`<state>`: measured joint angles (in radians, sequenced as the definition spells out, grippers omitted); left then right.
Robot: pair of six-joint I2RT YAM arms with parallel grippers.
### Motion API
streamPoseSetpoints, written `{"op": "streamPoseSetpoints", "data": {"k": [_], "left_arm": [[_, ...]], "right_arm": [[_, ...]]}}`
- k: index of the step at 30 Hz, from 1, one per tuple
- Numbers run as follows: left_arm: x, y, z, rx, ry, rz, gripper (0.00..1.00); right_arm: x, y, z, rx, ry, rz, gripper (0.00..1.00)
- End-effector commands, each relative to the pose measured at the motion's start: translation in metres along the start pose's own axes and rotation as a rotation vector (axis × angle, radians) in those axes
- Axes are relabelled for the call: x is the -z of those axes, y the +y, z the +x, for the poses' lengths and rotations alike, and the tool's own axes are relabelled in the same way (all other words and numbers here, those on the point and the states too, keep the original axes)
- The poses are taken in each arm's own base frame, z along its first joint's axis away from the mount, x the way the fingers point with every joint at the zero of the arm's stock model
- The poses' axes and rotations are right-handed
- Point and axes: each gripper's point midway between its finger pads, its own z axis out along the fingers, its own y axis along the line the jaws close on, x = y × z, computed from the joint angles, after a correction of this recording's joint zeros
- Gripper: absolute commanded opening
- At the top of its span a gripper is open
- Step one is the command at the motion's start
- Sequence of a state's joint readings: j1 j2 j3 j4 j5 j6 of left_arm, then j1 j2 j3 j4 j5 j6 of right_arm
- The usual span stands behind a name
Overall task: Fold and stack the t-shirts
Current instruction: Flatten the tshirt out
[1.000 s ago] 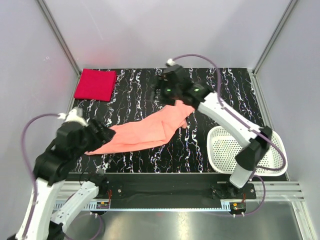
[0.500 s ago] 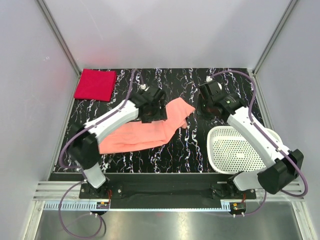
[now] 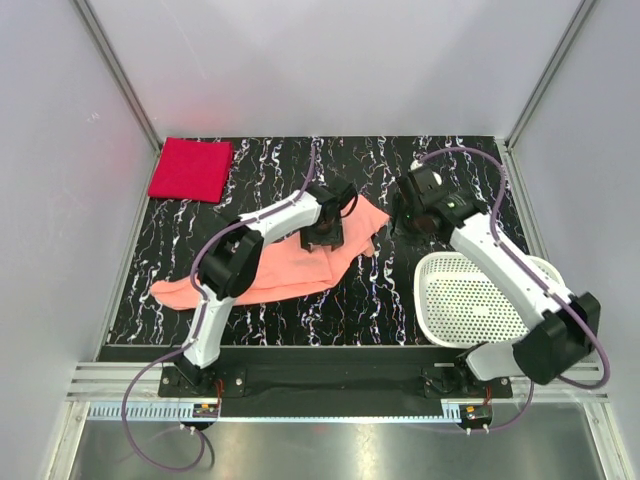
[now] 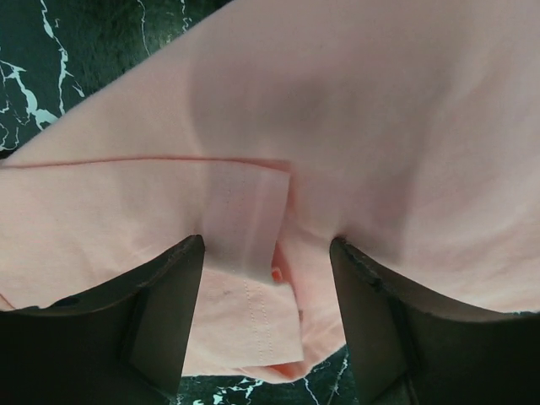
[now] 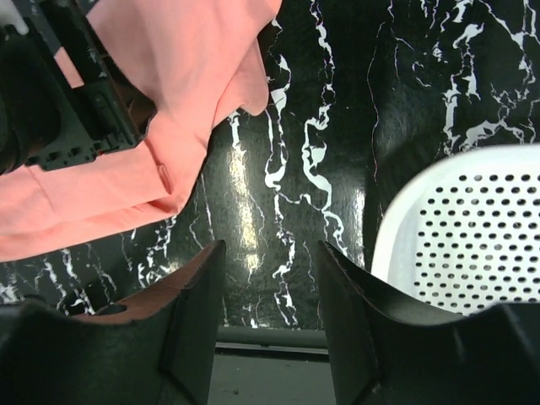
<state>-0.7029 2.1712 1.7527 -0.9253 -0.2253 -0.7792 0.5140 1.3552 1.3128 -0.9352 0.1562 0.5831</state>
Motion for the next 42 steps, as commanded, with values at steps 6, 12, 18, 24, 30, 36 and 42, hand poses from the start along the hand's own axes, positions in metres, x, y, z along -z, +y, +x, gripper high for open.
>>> {"op": "streamPoseSetpoints", "data": {"k": [6,12,18,24,30,36,42], "left_arm": [[0.025,0.005,-0.014,-0.027,-0.087,0.045,0.22],[0.098,0.04,-0.021,-0.03,-0.221,0.062,0.0],[0.191,0.084,-0.002,0.007,-0.368,0.178,0.0],[0.214,0.11,0.049,0.047,-0.32,0.309,0.0],[0.26,0.159,0.07,0.147,-0.418,0.351,0.0],[0.303,0.221,0.058,0.251,-0.592,0.216,0.0],[0.394,0.257,-0.003,0.318,-0.908,0.112,0.0]], "right_arm": [[-0.069,0.022,-0.032,-0.093,0.068,-0.059,0.57],[-0.132,0.029,-0.055,-0.247,0.156,-0.156,0.61],[-0.18,0.025,-0.057,-0.287,0.204,-0.131,0.73],[-0.222,0.029,-0.053,-0.315,0.236,-0.14,0.7],[-0.239,0.022,-0.068,-0.287,0.186,-0.087,0.39],[-0.213,0.02,-0.106,-0.183,0.1,-0.047,0.0],[-0.097,0.008,-0.166,-0.081,-0.086,0.042,0.0]]}}
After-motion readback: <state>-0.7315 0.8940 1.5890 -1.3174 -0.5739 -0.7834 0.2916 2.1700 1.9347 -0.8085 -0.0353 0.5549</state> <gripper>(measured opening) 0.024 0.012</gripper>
